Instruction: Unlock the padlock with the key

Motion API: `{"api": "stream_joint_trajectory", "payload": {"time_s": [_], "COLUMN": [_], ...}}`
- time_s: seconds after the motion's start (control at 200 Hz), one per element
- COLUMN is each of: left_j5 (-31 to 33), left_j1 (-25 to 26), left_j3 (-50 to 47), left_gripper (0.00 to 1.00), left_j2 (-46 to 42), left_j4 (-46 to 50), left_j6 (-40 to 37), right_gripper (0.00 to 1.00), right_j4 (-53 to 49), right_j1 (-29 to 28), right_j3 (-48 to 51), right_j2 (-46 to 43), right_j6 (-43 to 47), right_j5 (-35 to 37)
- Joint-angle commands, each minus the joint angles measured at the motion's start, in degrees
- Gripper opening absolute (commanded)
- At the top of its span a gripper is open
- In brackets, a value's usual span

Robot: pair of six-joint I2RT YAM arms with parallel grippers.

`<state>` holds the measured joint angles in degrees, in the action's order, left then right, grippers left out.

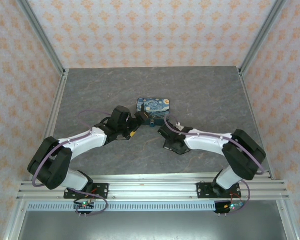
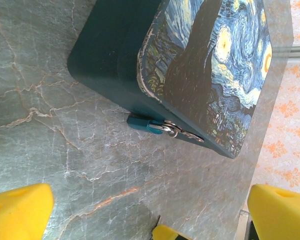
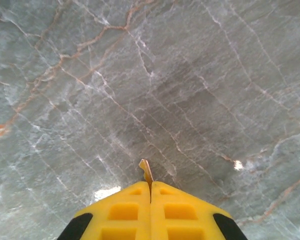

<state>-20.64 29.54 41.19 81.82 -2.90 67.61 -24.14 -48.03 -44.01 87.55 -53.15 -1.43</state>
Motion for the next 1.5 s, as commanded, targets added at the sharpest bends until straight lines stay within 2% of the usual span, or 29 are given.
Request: {"api": "stream_joint_trajectory", "payload": {"time_s": [0.0,0.205,0.55,0.811,0.931,1.191,1.296,1.496], "left_j5": [-1.02,-3.63,-6.70,-8.22,-8.73,-5.94,-5.07,-4.85], "left_j1": [0.39,0.37,0.36,0.45,0.43,0.61,0.70,0.92], "left_j3": [1.22,1.25,2.71,2.50,1.64,2.36,2.07,1.53], "left_gripper": [1.00,1.00,0.98,0.94,0.93,0.94,0.95,0.96], "left_j2": [0.61,2.06,3.43,4.02,4.34,1.31,0.82,1.01], "left_j4": [-0.33,-2.56,-4.69,-6.59,-8.80,-3.39,-2.81,-2.69], "left_j6": [-1.89,-4.66,-5.65,1.10,4.34,2.46,2.13,2.26], "right_gripper": [0.00,0.00,0.00,0.00,0.00,0.00,0.00,0.00], "right_j4": [14.72,24.10,26.55,28.43,24.79,8.04,7.87,10.63], "right_j1": [1.43,3.89,6.02,6.45,6.55,6.55,6.55,6.55], "right_j3": [6.40,13.24,15.61,15.36,14.07,12.07,12.20,8.29], "right_j2": [-3.79,-12.00,-18.97,-19.44,-19.42,-23.29,-20.13,-3.77], "right_j6": [-0.88,-1.55,0.06,-0.98,-0.65,0.40,1.27,4.77], "right_j5": [-4.23,-5.16,-6.46,-6.53,-6.93,-7.82,-9.13,-10.26]}}
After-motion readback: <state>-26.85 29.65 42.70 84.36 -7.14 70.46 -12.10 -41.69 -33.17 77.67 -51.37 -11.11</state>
